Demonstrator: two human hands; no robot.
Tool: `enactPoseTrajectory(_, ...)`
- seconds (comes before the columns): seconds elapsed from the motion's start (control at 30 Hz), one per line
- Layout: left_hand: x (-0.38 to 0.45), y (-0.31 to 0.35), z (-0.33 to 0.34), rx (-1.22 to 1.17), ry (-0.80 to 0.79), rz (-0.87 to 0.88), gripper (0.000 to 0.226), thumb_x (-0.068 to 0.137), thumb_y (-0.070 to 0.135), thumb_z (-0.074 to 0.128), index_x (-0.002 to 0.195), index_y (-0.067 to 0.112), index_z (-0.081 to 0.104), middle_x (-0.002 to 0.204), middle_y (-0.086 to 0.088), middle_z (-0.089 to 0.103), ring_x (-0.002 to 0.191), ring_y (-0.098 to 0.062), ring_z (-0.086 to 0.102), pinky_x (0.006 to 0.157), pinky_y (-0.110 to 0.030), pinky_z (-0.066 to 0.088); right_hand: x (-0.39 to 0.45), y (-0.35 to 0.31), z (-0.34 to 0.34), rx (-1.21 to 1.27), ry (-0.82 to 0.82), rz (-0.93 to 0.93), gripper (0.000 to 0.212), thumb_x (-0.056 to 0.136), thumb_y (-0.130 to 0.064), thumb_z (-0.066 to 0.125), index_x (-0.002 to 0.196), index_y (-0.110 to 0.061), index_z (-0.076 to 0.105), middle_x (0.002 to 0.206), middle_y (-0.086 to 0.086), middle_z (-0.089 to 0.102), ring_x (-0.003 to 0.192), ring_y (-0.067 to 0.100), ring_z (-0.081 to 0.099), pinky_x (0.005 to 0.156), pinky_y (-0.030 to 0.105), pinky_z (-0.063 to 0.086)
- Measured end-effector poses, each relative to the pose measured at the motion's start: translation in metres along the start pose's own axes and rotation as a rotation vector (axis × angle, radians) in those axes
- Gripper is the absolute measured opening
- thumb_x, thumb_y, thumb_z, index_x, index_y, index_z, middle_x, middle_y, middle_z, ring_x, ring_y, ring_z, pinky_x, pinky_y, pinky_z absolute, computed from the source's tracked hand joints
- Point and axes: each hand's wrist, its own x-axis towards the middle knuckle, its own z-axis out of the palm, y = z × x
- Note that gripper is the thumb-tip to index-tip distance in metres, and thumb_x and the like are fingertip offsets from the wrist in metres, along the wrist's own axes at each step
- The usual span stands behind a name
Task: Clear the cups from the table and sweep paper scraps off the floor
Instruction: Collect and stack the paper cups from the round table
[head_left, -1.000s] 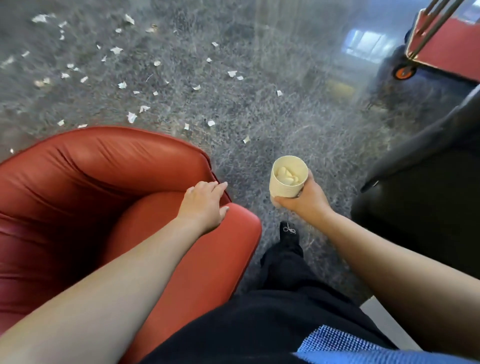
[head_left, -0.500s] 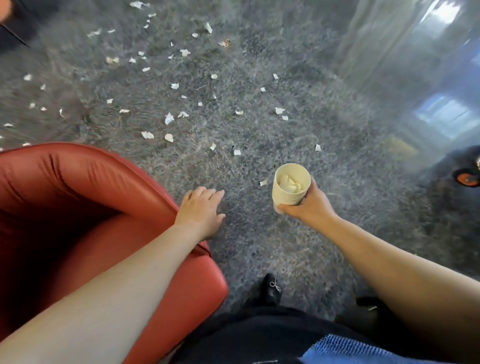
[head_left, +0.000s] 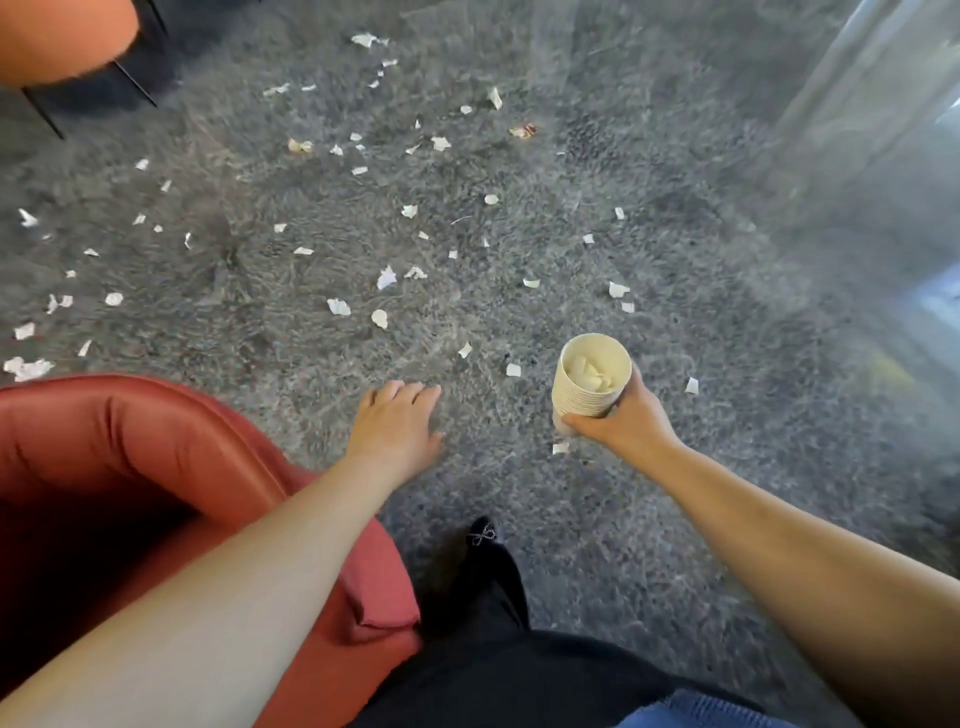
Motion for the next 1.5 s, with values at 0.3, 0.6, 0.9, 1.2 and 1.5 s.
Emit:
enactPoseTrajectory(0.3, 0.145, -0.058, -0.061, -0.029, -0.024, -0.019, 0.064, 0.095, 0.046, 0.047, 0.152, 0.027, 0.026, 0.154, 0.004, 0.034, 0.143, -0.022, 0.022, 0.115, -0.044, 0.021, 0.148, -0.081, 0.007, -0.013, 0.001, -0.027, 0.084, 0.054, -0.047, 0.086, 0.114, -0.058, 0.028, 0.091, -0.038, 0.048, 0.080, -0.016, 0.046, 0.062, 0.010, 0.034)
enactPoseTrajectory(0.6, 0.282, -0.113, -0.105, -0.040, -0.021, -0.080, 0.065, 0.094, 0.047, 0.048, 0.152, 0.027, 0.027, 0.155, 0.003, 0.032, 0.144, -0.022, 0.021, 0.116, -0.044, 0.020, 0.307, -0.146, 0.028, -0.027, -0.081, -0.079, 0.092, 0.056, -0.044, 0.087, 0.130, -0.046, 0.032, 0.096, -0.034, 0.052, 0.085, -0.005, 0.052, 0.065, 0.014, 0.038)
enactPoseTrajectory(0.9, 0.434, -0.177, -0.169, -0.041, -0.021, -0.170, 0.065, 0.092, 0.047, 0.049, 0.150, 0.026, 0.029, 0.152, 0.003, 0.036, 0.141, -0.022, 0.025, 0.114, -0.042, 0.022, 0.495, -0.253, 0.043, -0.064, -0.211, -0.174, 0.076, 0.059, -0.042, 0.085, 0.114, -0.050, 0.033, 0.097, -0.030, 0.054, 0.088, -0.004, 0.054, 0.069, 0.018, 0.041)
enactPoseTrajectory(1.2, 0.569, -0.253, -0.212, -0.055, -0.054, -0.182, 0.066, 0.095, 0.048, 0.046, 0.153, 0.026, 0.023, 0.157, 0.001, 0.029, 0.145, -0.023, 0.020, 0.117, -0.044, 0.019, 0.631, -0.340, 0.081, -0.074, -0.230, -0.198, 0.080, 0.060, -0.041, 0.085, 0.115, -0.054, 0.029, 0.092, -0.033, 0.053, 0.082, -0.015, 0.052, 0.061, 0.007, 0.036)
enactPoseTrajectory(1.5, 0.727, -0.367, -0.277, -0.040, -0.045, -0.090, 0.066, 0.095, 0.044, 0.049, 0.153, 0.025, 0.024, 0.158, 0.001, 0.027, 0.145, -0.023, 0.019, 0.115, -0.043, 0.018, 0.777, -0.428, 0.130, -0.052, -0.128, -0.165, 0.084, 0.058, -0.039, 0.087, 0.125, -0.040, 0.037, 0.093, -0.032, 0.050, 0.082, -0.008, 0.050, 0.065, 0.009, 0.035)
